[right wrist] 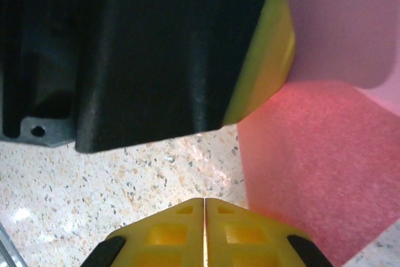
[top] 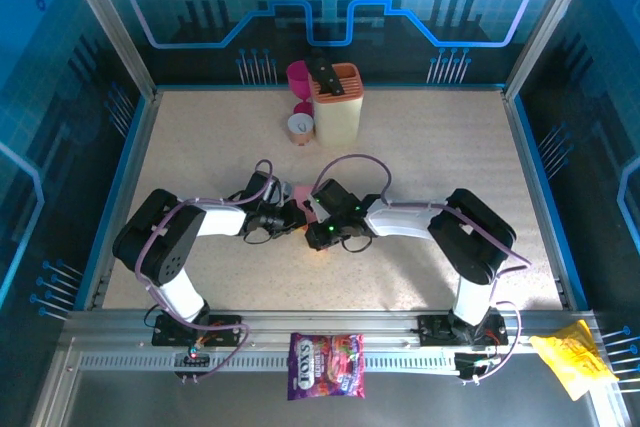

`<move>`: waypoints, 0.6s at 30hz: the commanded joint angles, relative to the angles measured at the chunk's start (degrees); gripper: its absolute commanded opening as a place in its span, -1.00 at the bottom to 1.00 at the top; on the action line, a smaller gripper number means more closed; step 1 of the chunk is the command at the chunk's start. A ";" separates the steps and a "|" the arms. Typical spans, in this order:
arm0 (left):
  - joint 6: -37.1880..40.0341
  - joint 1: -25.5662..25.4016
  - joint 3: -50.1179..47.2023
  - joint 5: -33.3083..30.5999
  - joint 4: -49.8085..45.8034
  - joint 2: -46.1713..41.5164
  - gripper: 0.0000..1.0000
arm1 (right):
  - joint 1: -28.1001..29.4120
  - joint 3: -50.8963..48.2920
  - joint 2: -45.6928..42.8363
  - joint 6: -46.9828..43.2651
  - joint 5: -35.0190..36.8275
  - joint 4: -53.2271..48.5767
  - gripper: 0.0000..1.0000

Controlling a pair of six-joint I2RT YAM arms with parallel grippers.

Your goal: Fold a paper plane with a square sheet of paper (pick it up from the middle)

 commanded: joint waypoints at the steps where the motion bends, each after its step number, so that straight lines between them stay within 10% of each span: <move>1: 1.42 -0.20 -1.13 -2.89 -3.74 2.45 -1.00 | -0.74 -0.10 -0.37 1.21 -2.18 2.30 -0.81; 18: 1.97 -0.16 -1.09 -3.17 -4.30 2.33 -1.00 | -2.43 -4.45 0.75 2.85 -2.78 5.69 -0.84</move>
